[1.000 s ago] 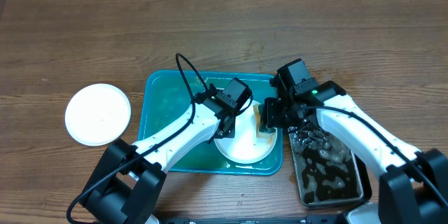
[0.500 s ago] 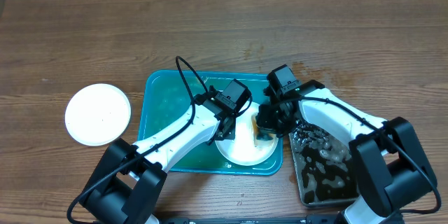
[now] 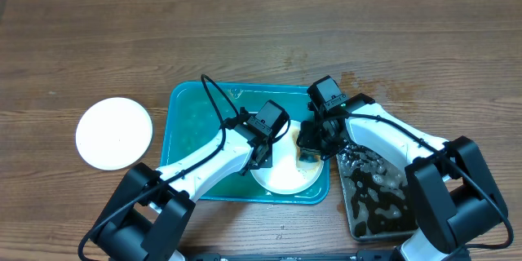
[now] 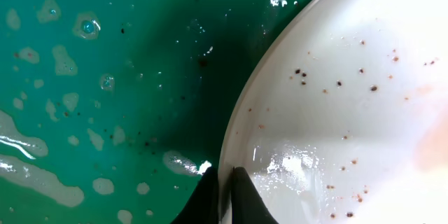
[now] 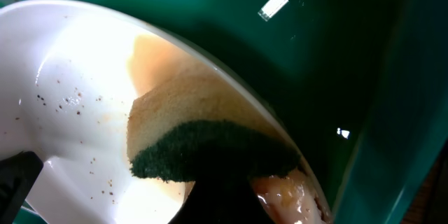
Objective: Clean dirty plates on tray and stack at the side
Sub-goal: 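Scrub the upright white plate with the sponge while the left gripper holds it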
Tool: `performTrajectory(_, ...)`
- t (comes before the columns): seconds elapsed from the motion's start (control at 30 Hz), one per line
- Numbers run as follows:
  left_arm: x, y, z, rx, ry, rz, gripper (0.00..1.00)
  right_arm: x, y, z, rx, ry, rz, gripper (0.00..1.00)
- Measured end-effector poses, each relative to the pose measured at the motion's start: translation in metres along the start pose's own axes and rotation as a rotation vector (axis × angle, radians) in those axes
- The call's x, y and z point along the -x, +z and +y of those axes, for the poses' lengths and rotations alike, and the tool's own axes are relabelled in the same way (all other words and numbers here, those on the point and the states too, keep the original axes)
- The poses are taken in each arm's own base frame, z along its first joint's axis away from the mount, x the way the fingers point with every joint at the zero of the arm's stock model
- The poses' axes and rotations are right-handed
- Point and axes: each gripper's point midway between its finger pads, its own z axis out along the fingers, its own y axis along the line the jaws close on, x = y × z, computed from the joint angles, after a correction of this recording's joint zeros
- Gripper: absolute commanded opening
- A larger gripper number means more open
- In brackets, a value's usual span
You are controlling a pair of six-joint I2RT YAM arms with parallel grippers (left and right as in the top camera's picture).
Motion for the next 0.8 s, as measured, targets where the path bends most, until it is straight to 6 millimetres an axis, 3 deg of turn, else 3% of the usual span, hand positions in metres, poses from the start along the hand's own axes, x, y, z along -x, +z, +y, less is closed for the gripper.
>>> performTrajectory(0.4, 0.002, 0.001, 0.005, -0.024, -0.056, 0.024, 0.04, 0.004, -0.012, -0.01, -0.095, 0.02, 0.001, 0.04)
performTrajectory(0.8, 0.002, 0.002, 0.018, 0.016, -0.074, 0.029, 0.04, 0.037, -0.047, -0.006, -0.181, 0.024, -0.104, 0.04)
